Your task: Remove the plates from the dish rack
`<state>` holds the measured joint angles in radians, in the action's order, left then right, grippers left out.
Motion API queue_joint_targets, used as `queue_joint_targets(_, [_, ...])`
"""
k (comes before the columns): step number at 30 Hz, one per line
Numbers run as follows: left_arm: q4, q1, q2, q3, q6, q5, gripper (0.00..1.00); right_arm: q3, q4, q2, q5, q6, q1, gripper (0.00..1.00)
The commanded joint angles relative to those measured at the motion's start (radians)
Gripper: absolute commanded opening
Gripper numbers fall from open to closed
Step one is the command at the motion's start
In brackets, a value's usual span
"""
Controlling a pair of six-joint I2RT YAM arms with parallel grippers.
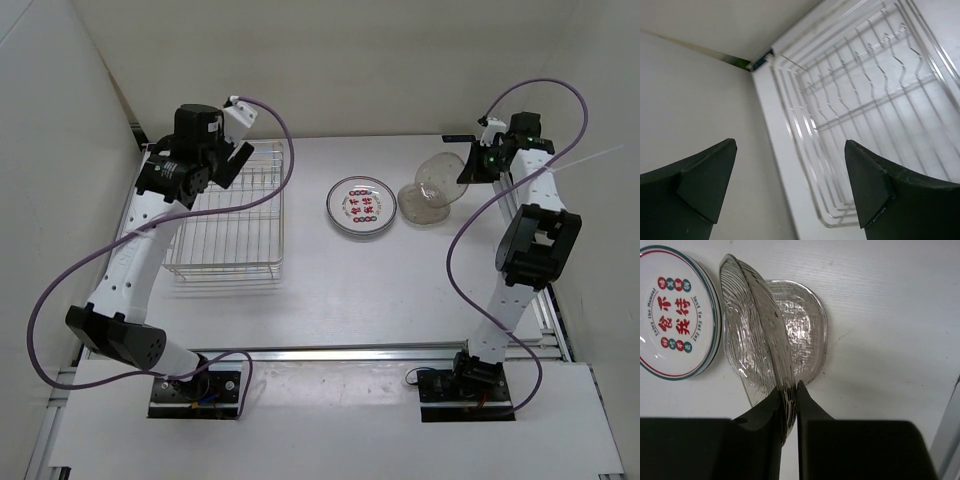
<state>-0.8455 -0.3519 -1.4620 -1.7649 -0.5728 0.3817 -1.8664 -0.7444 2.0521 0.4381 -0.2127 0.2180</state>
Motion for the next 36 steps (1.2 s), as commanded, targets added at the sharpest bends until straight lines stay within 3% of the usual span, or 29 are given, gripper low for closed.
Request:
queue_joint_targets(1, [-0.075, 0.056, 0.037, 0.028, 0.156, -0.213, 1.00, -0.060, 0.013, 0.016, 0.040, 0.024, -0.003, 0.00])
queue_joint_targets(10, [-0.105, 0.074, 0.028, -0.013, 0.221, -0.322, 1.00, -0.062, 0.037, 0.085, 0.059, 0.101, -0.003, 0.00])
queue_joint_targets(36, [-0.115, 0.083, 0.046, -0.041, 0.222, -0.322, 1.00, -0.028, 0.027, 0.122, -0.010, 0.081, -0.043, 0.04])
